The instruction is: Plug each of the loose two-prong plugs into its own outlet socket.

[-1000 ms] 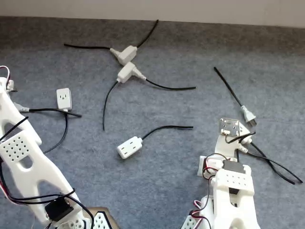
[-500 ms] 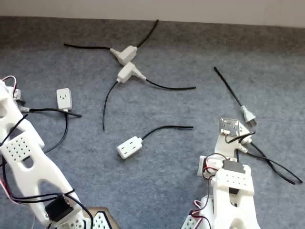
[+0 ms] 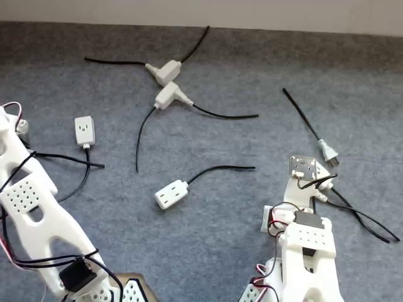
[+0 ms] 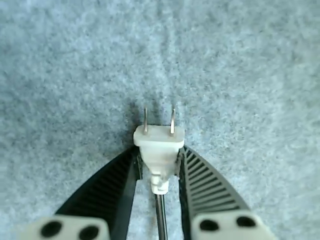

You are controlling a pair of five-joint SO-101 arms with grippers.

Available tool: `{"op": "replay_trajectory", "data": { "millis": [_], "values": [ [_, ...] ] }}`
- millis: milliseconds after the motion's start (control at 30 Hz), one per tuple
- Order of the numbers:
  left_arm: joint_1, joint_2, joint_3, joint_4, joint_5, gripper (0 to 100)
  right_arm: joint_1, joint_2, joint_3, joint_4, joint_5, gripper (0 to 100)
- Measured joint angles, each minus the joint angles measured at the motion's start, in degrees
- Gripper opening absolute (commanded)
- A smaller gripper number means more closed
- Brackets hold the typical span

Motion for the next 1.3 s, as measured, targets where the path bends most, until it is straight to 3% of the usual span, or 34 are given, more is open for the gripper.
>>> {"op": "replay_trajectory", "data": {
  "millis": [133,300,567,733,1000,1300],
  "values": [
    [2.0,-5.3,0.1,0.0,-7.5,1,0.0,0.0,0.0,0.0,0.0,0.9],
    [9.4,-13.6,0.1,0.2,-20.3,1,0.0,0.0,0.0,0.0,0.0,0.9],
    [23.1,-19.3,0.1,0.4,-50.2,1,0.0,0.0,0.0,0.0,0.0,0.9],
    [25.9,-19.4,0.1,0.4,-63.6,1,0.0,0.0,0.0,0.0,0.0,0.9],
    [27.9,-25.4,8.4,0.4,-68.0,1,0.0,0.0,0.0,0.0,0.0,0.9],
    [40.4,-48.7,43.7,0.4,-73.6,1,0.0,0.5,0.0,-1.0,0.0,0.9]
  ]
}}
